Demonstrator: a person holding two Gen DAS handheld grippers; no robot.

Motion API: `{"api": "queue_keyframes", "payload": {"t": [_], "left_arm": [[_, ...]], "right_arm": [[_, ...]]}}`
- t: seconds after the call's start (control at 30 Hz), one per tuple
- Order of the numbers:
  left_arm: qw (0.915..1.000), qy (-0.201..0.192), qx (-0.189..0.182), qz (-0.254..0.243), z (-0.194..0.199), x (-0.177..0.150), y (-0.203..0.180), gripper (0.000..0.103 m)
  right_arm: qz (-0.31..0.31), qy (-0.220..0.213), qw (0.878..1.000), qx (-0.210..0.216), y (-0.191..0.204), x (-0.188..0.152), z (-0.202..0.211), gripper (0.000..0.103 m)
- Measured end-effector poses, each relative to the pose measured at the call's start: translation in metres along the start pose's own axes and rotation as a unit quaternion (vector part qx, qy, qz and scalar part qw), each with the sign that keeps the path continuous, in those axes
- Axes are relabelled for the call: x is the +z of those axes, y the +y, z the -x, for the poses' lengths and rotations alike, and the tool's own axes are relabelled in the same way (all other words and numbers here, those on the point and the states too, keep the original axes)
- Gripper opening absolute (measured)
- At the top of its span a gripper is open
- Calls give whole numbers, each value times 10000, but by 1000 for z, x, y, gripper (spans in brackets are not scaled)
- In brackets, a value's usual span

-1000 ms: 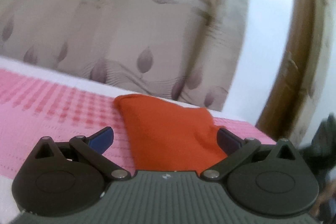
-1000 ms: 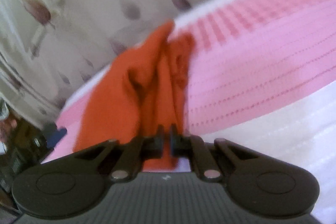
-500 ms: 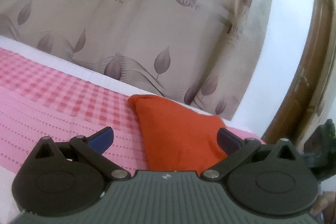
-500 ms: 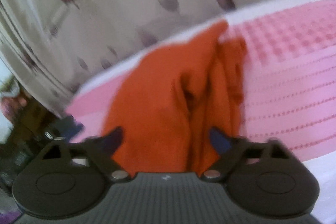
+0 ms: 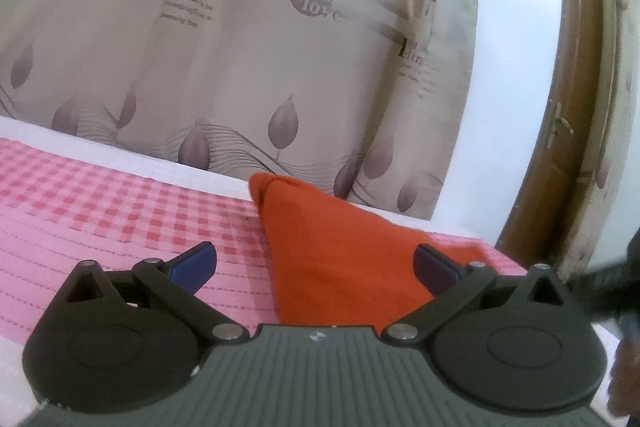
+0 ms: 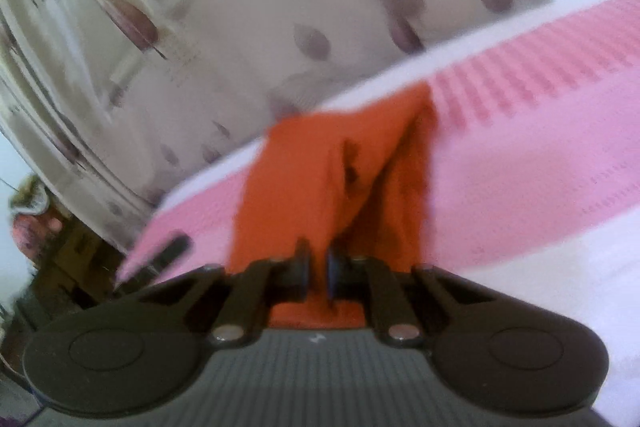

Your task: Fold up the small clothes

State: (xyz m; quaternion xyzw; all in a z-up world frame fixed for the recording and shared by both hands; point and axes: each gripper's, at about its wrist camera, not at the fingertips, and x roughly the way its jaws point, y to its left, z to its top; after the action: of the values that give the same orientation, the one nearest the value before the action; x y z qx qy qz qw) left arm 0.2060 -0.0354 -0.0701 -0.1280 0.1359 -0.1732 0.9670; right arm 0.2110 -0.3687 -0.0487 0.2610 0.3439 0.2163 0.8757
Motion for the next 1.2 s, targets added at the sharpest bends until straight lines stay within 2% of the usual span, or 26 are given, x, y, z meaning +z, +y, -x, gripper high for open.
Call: {"api": "queue_keyframes", "payload": {"t": [0.1,0.2,0.37,0.4,0.47,0.5,0.57,0.63,0.7,0.73,0.8,0.87,0.93,1.03,1.1,1.13,1.17,1.2], "left_arm": [[10000,2,-3,-51,1,-1,-2,103],[10000,72,-37,14,-3,0,-2,103],[9996,-55,-279,-21,-8,3,-15,103],[9995,31,-287,-120,-12,2,-20,102],[9979,375,-446,-292,-23,-3,-29,98],[9966,510,-527,-376,-26,-5,-32,96],[9943,644,-657,-542,-29,-8,-38,96],[9918,842,-776,-570,-34,-10,-41,96],[9893,999,-908,-546,-35,-13,-42,96],[9878,1086,-986,-525,-36,-14,-42,96],[9859,1227,-1009,-524,-39,-16,-42,96],[9841,1340,-1093,-408,-42,-17,-39,96],[9818,1482,-1147,-295,-45,-18,-36,96],[9801,1594,-1141,-319,-48,-20,-37,96],[9797,1624,-1123,-355,-49,-21,-38,96],[9793,1643,-1122,-376,-50,-21,-39,96],[9789,1661,-1120,-402,-50,-22,-40,96],[9790,1667,-1101,-411,-51,-22,-40,96]], "right_arm": [[-242,253,9991,-259,-22,-11,-12,8],[-380,98,9992,36,-33,-14,-14,9],[-374,153,9991,135,-34,-2,-18,17],[-357,142,9993,49,-34,2,-16,17],[-248,-187,9992,-242,-31,14,0,17],[-100,-391,9985,-371,-24,25,8,19],[434,-621,9967,-296,1,53,16,19],[1100,-422,9929,-144,38,82,0,19],[1685,45,9857,75,73,108,-36,19],[1989,414,9790,181,90,120,-65,19],[2538,1038,9616,81,116,131,-116,19],[3045,1615,9387,-37,139,135,-168,19],[3517,2160,9108,-140,156,133,-215,19],[3955,2724,8756,-520,167,129,-275,17],[4240,2718,8585,-960,164,131,-302,17],[4350,2533,8522,-1425,159,138,-317,17],[4513,2229,8429,-1900,151,143,-323,17],[4669,1759,8284,-2547,145,151,-331,18]]}}
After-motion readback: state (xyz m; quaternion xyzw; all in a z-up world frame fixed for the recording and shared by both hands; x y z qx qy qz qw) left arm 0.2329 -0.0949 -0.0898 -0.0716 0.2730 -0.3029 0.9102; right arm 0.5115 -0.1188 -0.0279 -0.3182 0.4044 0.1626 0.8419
